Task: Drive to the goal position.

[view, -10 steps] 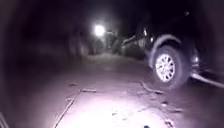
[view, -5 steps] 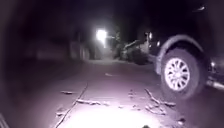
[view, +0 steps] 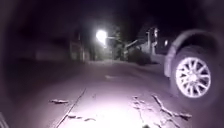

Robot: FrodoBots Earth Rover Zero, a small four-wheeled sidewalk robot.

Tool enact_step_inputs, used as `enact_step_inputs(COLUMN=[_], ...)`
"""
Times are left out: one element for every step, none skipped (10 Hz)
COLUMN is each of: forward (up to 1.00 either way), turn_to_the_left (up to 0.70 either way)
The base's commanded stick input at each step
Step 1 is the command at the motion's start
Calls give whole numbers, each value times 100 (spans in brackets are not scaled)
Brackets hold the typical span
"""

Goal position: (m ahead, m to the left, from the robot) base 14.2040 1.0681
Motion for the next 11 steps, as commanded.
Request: enact_step_inputs(forward=[70,70,70,70,70,70,70,70,70,70,70], turn_to_the_left=[0,0,0,0,0,0,0,0,0,0,0])
